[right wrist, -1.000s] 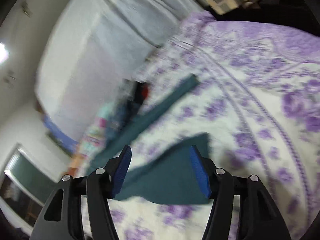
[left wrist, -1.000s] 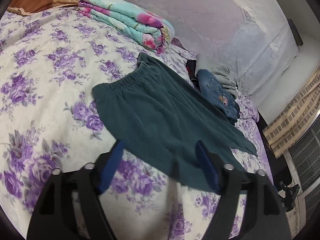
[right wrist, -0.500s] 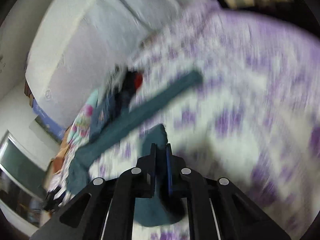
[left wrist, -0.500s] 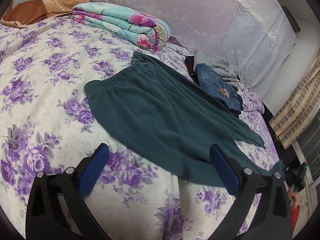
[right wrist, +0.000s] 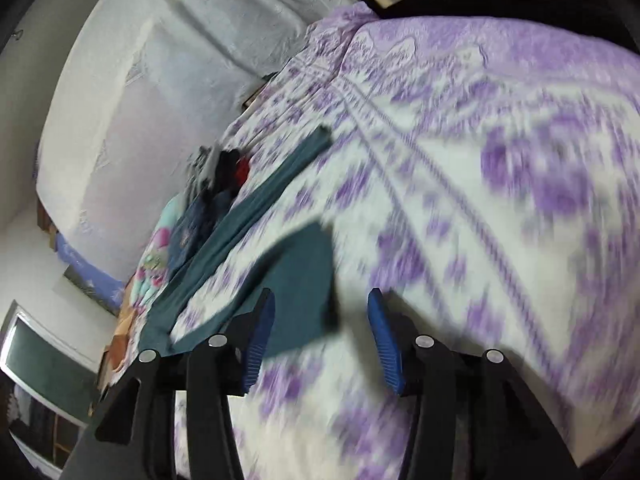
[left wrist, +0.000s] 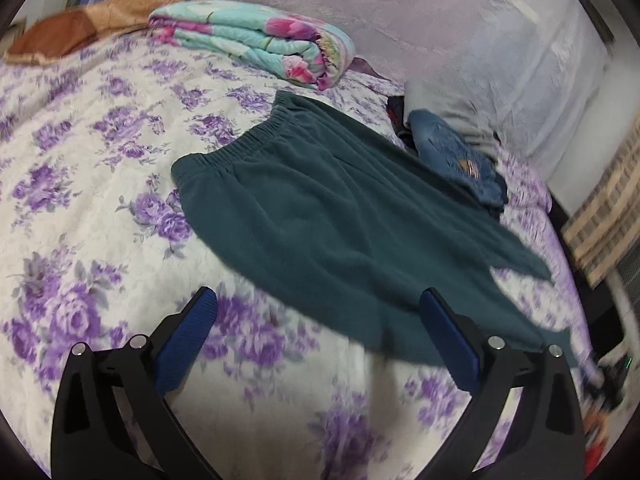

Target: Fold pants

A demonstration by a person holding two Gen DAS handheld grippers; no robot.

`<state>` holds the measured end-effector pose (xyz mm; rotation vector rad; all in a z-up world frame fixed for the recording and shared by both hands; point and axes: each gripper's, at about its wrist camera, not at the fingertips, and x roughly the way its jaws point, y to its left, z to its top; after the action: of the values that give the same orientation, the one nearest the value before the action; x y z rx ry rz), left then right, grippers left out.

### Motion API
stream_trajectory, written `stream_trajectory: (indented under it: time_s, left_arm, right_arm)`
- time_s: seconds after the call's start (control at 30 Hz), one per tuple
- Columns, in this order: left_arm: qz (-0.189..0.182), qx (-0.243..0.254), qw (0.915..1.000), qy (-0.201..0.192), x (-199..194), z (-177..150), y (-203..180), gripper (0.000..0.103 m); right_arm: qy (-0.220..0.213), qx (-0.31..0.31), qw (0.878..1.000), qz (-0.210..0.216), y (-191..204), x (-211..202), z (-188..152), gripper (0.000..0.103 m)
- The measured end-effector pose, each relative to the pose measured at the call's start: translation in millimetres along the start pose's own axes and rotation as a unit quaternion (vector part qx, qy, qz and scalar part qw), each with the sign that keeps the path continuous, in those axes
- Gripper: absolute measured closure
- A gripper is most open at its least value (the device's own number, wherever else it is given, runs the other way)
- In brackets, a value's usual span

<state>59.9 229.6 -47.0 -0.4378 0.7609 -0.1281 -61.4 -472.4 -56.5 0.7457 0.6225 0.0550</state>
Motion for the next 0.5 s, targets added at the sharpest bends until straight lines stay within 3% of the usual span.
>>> stream_trajectory:
  time_s: [0.1, 0.33, 0.43, 0.47, 0.5]
  left_arm:
    - [-0.031, -0.054, 0.998, -0.001, 4.8, 13.8, 14.2, 0.005]
    - [-0.07, -0.136, 0.9882, 0.008, 9.4, 29.7, 37.4, 0.006]
    - [-0.06, -0.146, 0.9874, 0.007, 16.5, 36.0, 36.9, 0.008]
    - [-0.053, -0.142, 0.9885, 0.005, 21.0, 38.9, 34.3, 0.011]
    - [-0.049, -0.14, 0.9889, 0.005, 24.1, 40.6, 33.4, 0.026]
  right_arm:
    - [0.006, 0.0, 1.0, 0.022, 10.3, -10.2, -18.5, 0.045]
    - [0.055, -0.006, 0.997, 0.058, 42.0, -15.1, -44.7, 0.043]
    - [0.069, -0.026, 0.996, 0.05, 52.2, -13.9, -54.5, 0.043]
    - [0.074, -0.027, 0.996, 0.048, 54.4, -10.9, -56.8, 0.043]
    - [0.079, -0.024, 0.995, 0.049, 53.8, -10.1, -59.0, 0.043]
